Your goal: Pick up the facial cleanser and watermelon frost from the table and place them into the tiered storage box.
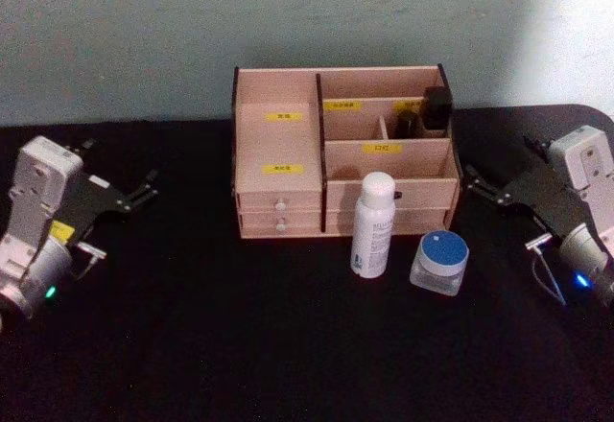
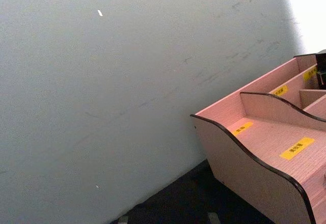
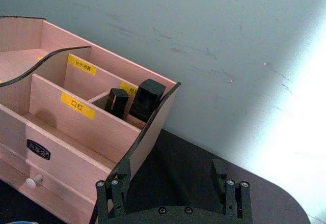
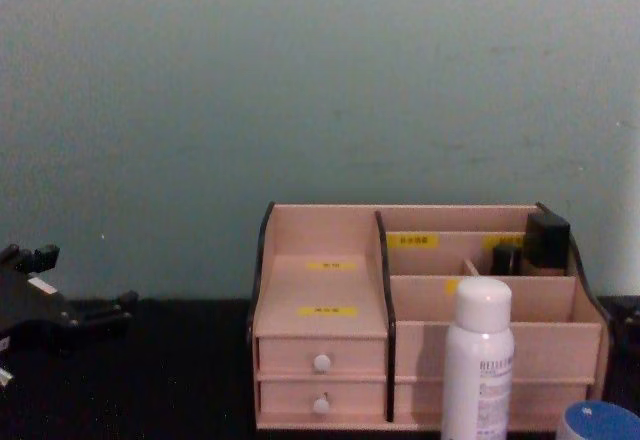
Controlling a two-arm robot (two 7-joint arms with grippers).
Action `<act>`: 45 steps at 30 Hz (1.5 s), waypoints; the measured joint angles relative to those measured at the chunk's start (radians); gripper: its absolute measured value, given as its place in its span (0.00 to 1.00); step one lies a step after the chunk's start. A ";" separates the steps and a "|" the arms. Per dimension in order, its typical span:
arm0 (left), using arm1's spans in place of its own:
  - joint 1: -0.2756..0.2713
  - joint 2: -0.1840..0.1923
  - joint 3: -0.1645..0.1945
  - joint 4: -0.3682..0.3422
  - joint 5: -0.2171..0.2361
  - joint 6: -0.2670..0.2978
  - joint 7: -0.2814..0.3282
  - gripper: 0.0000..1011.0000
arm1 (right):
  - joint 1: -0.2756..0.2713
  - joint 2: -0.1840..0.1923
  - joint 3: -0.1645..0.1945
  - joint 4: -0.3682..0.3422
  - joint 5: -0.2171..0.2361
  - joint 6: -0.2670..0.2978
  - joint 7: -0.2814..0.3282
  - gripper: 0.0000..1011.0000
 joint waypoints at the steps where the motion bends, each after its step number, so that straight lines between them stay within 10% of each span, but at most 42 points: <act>1: 0.000 0.000 0.000 0.000 0.000 0.000 0.000 0.99 | 0.000 0.000 0.000 0.000 0.000 0.000 0.000 0.99; 28: 0.000 0.000 0.000 0.000 0.000 0.000 0.000 0.99 | 0.000 -0.001 0.002 0.000 0.000 0.000 0.001 0.99; 45: 0.000 0.000 0.000 0.000 0.000 0.000 0.000 0.99 | -0.104 0.041 0.100 -0.117 0.037 -0.047 0.053 0.99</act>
